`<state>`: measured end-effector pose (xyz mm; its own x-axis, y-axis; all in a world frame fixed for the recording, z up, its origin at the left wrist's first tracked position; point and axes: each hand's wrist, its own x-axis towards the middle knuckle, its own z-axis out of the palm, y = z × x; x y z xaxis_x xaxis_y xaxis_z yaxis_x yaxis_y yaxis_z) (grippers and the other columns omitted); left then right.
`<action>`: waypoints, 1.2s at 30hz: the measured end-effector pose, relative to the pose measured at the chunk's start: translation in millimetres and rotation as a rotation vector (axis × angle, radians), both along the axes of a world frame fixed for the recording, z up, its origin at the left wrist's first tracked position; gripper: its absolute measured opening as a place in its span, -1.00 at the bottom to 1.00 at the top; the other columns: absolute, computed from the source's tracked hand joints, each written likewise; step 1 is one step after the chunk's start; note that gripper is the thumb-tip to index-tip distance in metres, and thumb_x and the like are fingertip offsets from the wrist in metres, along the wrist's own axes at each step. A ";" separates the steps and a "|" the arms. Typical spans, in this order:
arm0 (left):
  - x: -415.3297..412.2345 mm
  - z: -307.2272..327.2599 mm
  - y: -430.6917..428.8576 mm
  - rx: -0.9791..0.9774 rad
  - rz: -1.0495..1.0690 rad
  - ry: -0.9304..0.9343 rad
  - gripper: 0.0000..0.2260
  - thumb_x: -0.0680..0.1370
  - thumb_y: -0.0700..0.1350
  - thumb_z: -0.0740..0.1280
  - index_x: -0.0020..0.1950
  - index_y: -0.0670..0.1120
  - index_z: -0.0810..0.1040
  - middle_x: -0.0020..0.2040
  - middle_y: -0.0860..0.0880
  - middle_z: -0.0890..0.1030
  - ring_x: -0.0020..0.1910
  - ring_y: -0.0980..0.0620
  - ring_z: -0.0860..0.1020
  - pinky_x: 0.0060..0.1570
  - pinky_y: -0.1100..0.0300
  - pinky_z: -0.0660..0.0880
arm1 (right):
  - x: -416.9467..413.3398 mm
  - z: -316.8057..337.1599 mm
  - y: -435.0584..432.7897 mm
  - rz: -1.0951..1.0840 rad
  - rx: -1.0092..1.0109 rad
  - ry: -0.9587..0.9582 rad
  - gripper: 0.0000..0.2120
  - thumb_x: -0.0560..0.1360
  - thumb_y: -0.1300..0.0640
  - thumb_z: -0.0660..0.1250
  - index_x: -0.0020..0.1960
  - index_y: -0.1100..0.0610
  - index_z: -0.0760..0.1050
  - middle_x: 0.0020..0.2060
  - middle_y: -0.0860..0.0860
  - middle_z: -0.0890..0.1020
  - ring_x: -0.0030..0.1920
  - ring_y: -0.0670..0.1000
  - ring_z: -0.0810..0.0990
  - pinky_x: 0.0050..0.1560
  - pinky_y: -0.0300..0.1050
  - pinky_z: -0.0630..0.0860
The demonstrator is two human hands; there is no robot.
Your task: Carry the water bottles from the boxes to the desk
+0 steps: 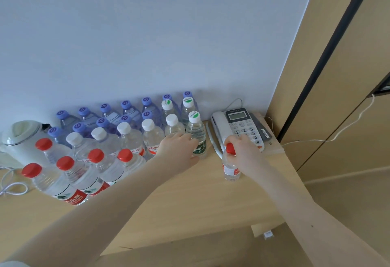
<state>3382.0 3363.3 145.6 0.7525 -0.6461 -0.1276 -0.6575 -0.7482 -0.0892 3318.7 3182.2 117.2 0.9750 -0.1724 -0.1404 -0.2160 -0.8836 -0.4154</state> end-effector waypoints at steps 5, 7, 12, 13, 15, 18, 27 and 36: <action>2.3 5.3 48.4 -0.105 0.104 0.015 -0.66 0.60 0.17 0.17 0.30 0.06 0.42 0.26 0.08 0.46 0.30 0.02 0.38 0.25 0.15 0.25 | 11.3 6.5 36.4 0.065 0.071 -0.029 -0.74 0.55 0.11 0.30 0.23 0.05 0.46 0.07 0.12 0.44 0.01 0.15 0.52 0.00 -0.09 0.45; 3.7 8.0 71.6 -0.136 0.159 -0.003 -0.66 0.59 0.18 0.18 0.30 0.07 0.42 0.25 0.09 0.47 0.30 0.03 0.37 0.26 0.15 0.24 | 18.0 8.5 52.8 0.106 0.089 -0.045 -0.73 0.54 0.09 0.32 0.23 0.06 0.46 0.05 0.10 0.44 0.02 0.14 0.53 -0.05 -0.15 0.37; 5.5 13.7 123.0 -0.217 0.265 -0.020 -0.66 0.58 0.12 0.24 0.33 0.06 0.42 0.31 0.07 0.43 0.34 0.00 0.33 0.29 0.11 0.25 | 38.2 10.8 95.8 0.173 0.095 -0.063 -0.74 0.51 0.11 0.33 0.20 0.08 0.48 -0.03 0.07 0.42 0.02 0.15 0.52 -0.08 -0.13 0.35; 5.7 13.9 130.7 -0.222 0.275 -0.020 -0.65 0.58 0.11 0.25 0.34 0.05 0.41 0.32 0.07 0.43 0.33 0.00 0.33 0.29 0.11 0.26 | 41.5 11.0 103.3 0.181 0.100 -0.068 -0.75 0.51 0.12 0.33 0.18 0.08 0.48 -0.04 0.07 0.42 0.01 0.15 0.52 -0.10 -0.13 0.35; 6.0 12.7 143.7 -0.232 0.289 -0.013 -0.64 0.58 0.09 0.26 0.35 0.04 0.40 0.32 0.05 0.42 0.32 0.00 0.34 0.28 0.11 0.26 | 47.1 10.7 116.2 0.200 0.105 -0.083 -0.78 0.50 0.14 0.33 0.14 0.10 0.50 -0.02 0.06 0.44 0.01 0.13 0.52 -0.11 -0.13 0.34; 8.4 8.8 157.6 -0.266 0.293 -0.008 -0.63 0.57 0.09 0.28 0.35 0.03 0.41 0.27 0.03 0.43 0.31 0.00 0.35 0.26 0.12 0.28 | 52.8 9.3 129.4 0.214 0.089 -0.087 -0.82 0.50 0.16 0.33 0.10 0.11 0.51 0.02 0.07 0.48 0.01 0.12 0.53 -0.13 -0.13 0.33; 25.0 5.8 175.7 -0.281 0.275 -0.018 -0.63 0.58 0.16 0.22 0.35 0.07 0.40 0.30 0.07 0.43 0.30 0.03 0.34 0.28 0.13 0.26 | 63.8 6.8 147.9 0.174 0.060 -0.098 -0.83 0.48 0.10 0.38 0.05 0.05 0.50 -0.01 0.09 0.50 -0.05 0.09 0.51 -0.16 -0.15 0.33; 30.3 1.0 181.0 -0.264 0.254 -0.016 -0.62 0.59 0.18 0.21 0.37 0.08 0.38 0.32 0.07 0.42 0.32 0.04 0.33 0.33 0.12 0.23 | 73.6 0.1 160.2 0.026 0.208 -0.132 -0.81 0.45 0.06 0.45 -0.02 0.11 0.54 -0.09 0.05 0.59 -0.08 0.04 0.54 -0.20 -0.19 0.33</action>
